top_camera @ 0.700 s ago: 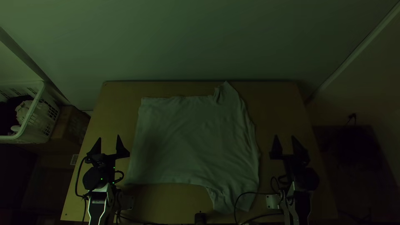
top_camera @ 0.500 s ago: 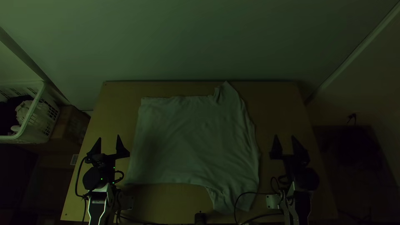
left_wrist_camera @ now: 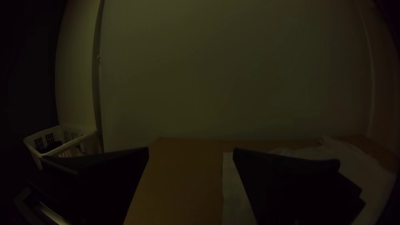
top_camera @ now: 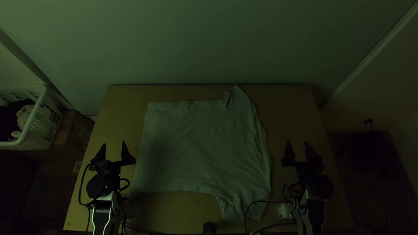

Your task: Fold the t-shirt

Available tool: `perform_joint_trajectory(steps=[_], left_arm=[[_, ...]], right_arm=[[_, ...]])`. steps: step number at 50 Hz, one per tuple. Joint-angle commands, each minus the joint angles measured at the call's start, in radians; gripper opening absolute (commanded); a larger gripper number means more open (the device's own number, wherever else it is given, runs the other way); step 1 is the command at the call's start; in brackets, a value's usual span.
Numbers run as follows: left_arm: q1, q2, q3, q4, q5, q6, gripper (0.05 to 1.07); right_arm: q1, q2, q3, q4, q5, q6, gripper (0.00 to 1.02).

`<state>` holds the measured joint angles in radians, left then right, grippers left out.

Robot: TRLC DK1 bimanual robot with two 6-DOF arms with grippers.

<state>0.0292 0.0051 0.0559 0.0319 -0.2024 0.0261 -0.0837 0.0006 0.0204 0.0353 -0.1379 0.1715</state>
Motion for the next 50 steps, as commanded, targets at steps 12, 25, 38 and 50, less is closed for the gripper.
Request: perform_joint_trajectory(steps=[12, 25, 38, 50], left_arm=[[0.006, -0.007, -0.037, -0.015, 0.000, -0.008, 1.03], [0.006, -0.007, -0.037, -0.015, 0.000, -0.008, 1.03], [0.006, -0.007, -0.037, -0.015, 0.000, -0.008, 1.03], [-0.015, -0.007, -0.037, -0.017, 0.004, -0.078, 1.03]], right_arm=[[-0.005, -0.005, -0.016, -0.012, 0.008, 0.006, 0.98], [-0.005, -0.005, -0.016, -0.011, 0.008, 0.005, 0.98], [-0.005, -0.005, -0.016, -0.012, 0.008, 0.005, 0.98], [0.021, -0.005, -0.016, -0.012, 0.008, 0.011, 0.98]])
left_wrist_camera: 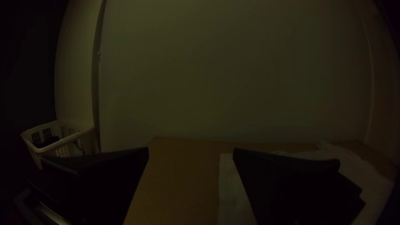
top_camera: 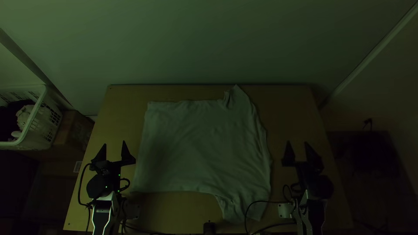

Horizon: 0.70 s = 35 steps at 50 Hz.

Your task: Fold the t-shirt

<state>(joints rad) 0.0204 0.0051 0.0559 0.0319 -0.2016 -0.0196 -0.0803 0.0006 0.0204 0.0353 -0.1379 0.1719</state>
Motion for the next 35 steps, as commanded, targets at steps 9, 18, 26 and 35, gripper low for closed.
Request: perform_joint_trajectory(steps=[9, 18, 26, 35], left_arm=[[-0.011, -0.007, -0.059, 0.013, 0.005, -0.006, 1.03], [-0.007, -0.008, -0.036, 0.042, 0.005, 0.012, 1.03], [-0.008, -0.007, 0.010, 0.062, 0.030, 0.037, 1.03], [-0.013, -0.001, 0.090, 0.085, 0.068, 0.037, 1.03]], right_arm=[[0.014, -0.005, -0.017, 0.000, 0.026, 0.012, 0.98], [-0.001, -0.007, 0.006, 0.051, 0.040, 0.031, 0.98], [-0.022, -0.005, 0.049, 0.100, 0.046, -0.015, 0.98], [-0.024, -0.004, 0.121, 0.149, 0.044, -0.064, 0.98]])
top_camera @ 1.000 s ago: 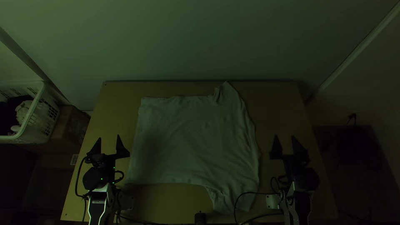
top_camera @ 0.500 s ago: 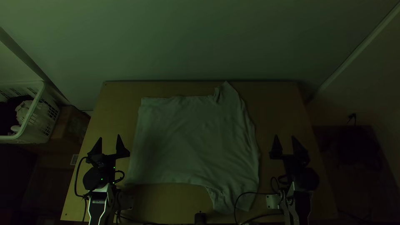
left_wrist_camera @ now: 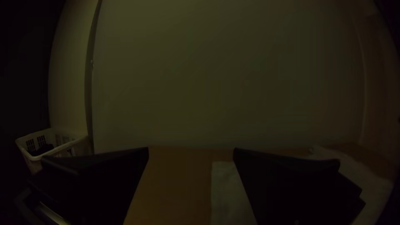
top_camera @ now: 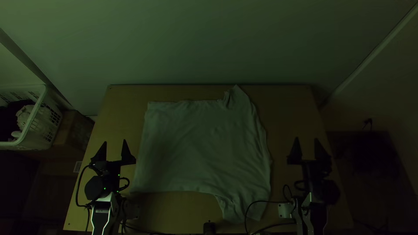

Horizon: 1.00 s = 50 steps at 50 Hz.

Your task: Fold the t-shirt

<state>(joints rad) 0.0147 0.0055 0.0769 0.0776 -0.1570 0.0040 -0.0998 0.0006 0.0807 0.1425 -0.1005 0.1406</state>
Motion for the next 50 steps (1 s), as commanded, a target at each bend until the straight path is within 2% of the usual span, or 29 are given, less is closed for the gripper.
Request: perform_joint_trajectory(steps=[1, 10, 22, 40, 50], left_arm=[[-0.007, 0.004, 0.080, 0.039, 0.028, 0.014, 1.03], [-0.009, 0.123, 0.189, 0.077, 0.034, 0.022, 1.03], [-0.012, 0.324, 0.340, 0.119, 0.040, 0.042, 1.03], [-0.012, 0.672, 0.597, 0.140, 0.051, 0.056, 1.03], [-0.032, 0.863, 0.764, 0.102, 0.051, 0.056, 1.03]], right_arm=[[-0.005, -0.004, 0.068, 0.043, 0.007, -0.041, 0.98], [-0.003, 0.073, 0.157, 0.112, 0.007, -0.078, 0.98], [-0.003, 0.375, 0.372, 0.152, 0.007, -0.095, 0.98], [0.002, 0.746, 0.666, 0.149, 0.008, -0.119, 0.98], [0.014, 0.957, 0.860, 0.052, 0.010, -0.113, 0.98]])
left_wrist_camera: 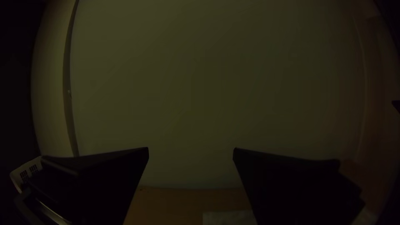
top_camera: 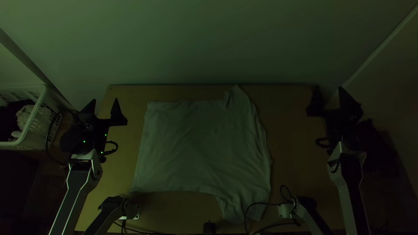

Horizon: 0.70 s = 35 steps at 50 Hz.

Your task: Fold the t-shirt

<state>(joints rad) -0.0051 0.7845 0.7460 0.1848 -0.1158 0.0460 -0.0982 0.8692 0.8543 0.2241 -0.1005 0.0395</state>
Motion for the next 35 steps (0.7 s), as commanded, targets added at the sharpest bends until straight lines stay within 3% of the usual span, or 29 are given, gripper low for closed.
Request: perform_joint_trajectory(steps=[1, 9, 21, 35], left_arm=[[-0.013, 0.104, 0.115, -0.015, 0.010, 0.014, 1.03], [-0.027, 0.231, 0.225, -0.056, 0.010, 0.014, 1.03], [-0.029, 0.391, 0.323, -0.071, 0.010, 0.014, 1.03], [-0.021, 0.630, 0.500, -0.240, 0.015, -0.035, 1.03]], right_arm=[[0.014, 0.106, 0.100, -0.032, 0.010, -0.010, 0.98], [0.043, 0.215, 0.186, -0.052, 0.010, -0.010, 0.98], [0.101, 0.399, 0.362, -0.200, 0.007, 0.005, 0.98], [0.169, 0.613, 0.542, -0.379, 0.005, 0.097, 0.98]])
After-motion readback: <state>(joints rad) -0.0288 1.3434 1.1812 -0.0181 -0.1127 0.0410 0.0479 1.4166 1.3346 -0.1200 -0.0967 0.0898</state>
